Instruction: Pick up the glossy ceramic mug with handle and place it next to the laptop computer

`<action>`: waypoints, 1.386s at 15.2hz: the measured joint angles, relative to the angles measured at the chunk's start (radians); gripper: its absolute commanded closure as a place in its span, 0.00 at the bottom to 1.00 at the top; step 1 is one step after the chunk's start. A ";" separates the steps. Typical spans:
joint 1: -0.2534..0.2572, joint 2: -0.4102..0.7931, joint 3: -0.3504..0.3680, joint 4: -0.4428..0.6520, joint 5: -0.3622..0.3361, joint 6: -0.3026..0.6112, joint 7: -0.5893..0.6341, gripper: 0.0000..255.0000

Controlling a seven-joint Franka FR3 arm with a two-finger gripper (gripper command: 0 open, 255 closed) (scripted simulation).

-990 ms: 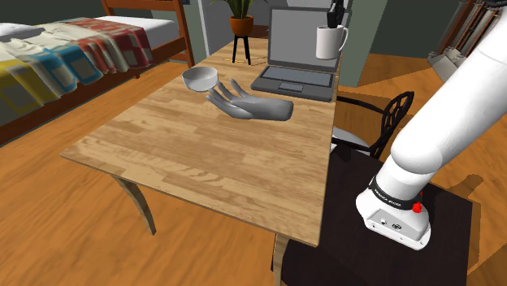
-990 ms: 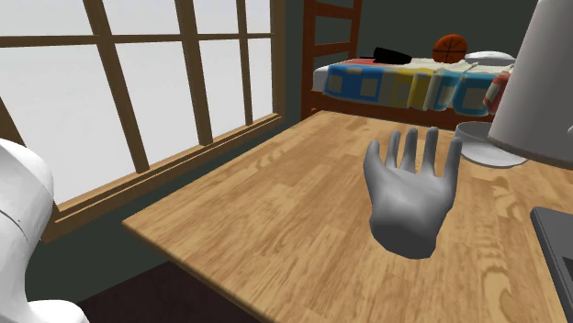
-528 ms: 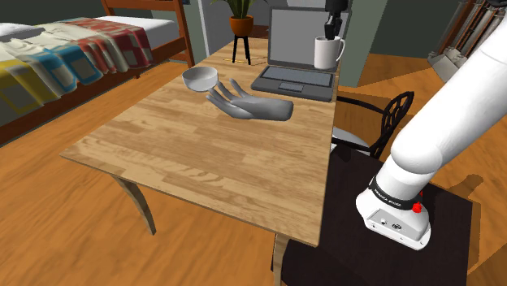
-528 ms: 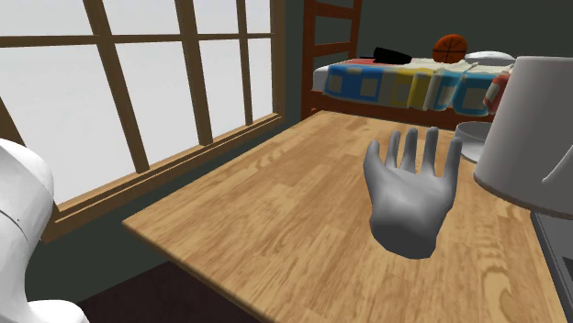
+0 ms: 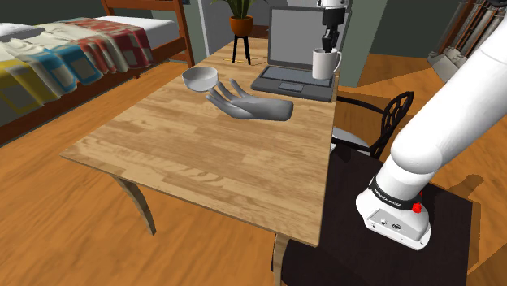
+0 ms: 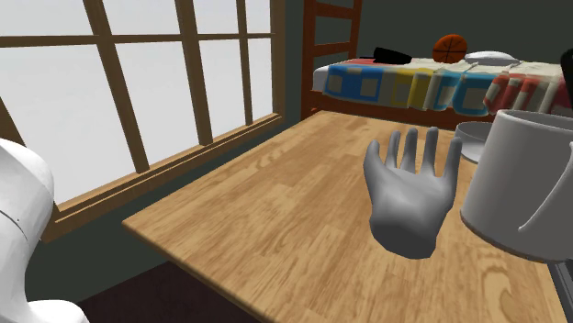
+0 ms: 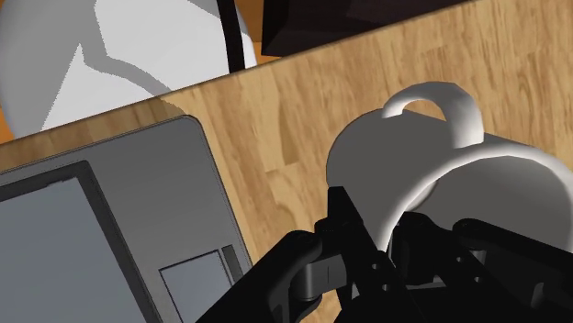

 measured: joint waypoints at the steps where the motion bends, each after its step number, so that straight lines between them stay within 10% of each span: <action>1: 0.000 0.002 0.000 -0.010 0.000 0.011 0.000 1.00; 21: -0.005 0.058 -0.013 -0.225 0.012 0.281 -0.009 1.00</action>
